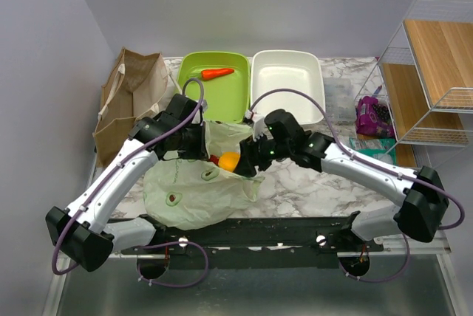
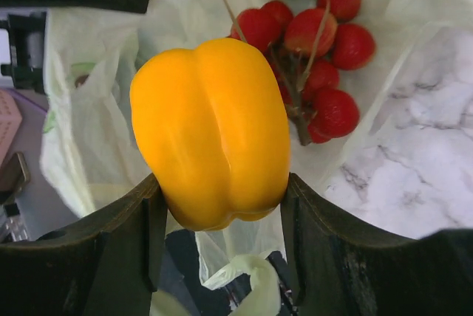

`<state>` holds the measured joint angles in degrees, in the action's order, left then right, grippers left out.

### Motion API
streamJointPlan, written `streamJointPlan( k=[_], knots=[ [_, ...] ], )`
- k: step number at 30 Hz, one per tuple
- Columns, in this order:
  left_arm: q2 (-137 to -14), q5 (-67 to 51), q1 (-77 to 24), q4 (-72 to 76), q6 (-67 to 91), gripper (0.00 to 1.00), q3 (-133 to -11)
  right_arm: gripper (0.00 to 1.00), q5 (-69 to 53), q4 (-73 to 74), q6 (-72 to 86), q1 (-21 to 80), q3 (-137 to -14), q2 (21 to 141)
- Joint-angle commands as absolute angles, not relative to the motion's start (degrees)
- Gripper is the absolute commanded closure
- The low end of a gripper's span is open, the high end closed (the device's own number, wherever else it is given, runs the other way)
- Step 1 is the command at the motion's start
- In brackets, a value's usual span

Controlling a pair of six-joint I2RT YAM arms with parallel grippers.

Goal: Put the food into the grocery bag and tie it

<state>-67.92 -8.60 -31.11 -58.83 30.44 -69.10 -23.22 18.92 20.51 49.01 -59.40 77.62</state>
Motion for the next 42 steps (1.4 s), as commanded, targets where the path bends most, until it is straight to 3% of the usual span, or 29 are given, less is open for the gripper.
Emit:
streamJointPlan(
  k=[1,9,10,13,15,19,24,42],
  knots=[
    [-65.37,-8.62,-30.73,-58.97,30.56,1.0,-68.97,0.86,-27.16,19.45,19.78,52.25,-60.53,80.6],
    [-63.9,-7.82,-30.77,-59.42,31.1,1.0,-68.21,0.77,-29.72,18.37,18.75,57.83,-61.61,85.87],
    [-63.73,-7.82,-30.76,-59.36,31.24,1.0,-68.07,0.72,-29.91,18.37,18.86,58.42,-61.61,86.11],
    [-63.31,-7.74,-30.72,-59.35,31.53,1.0,-67.64,0.45,-29.85,18.69,18.89,59.85,-61.44,86.26],
    [-63.18,-7.73,-30.76,-59.24,31.72,1.0,-67.43,0.34,-29.16,19.32,18.83,60.11,-61.22,86.09],
    [-62.93,-7.82,-30.76,-59.15,32.05,1.0,-67.24,0.17,-27.06,20.58,18.0,60.16,-60.82,84.55],
    [-62.86,-7.83,-30.76,-58.91,32.42,1.0,-66.83,0.02,-25.47,21.93,16.7,60.18,-61.52,83.37],
    [-62.61,-8.26,-30.76,-57.6,32.98,1.0,-63.64,0.03,-12.12,26.25,12.29,60.13,-63.67,69.98]
  ],
)
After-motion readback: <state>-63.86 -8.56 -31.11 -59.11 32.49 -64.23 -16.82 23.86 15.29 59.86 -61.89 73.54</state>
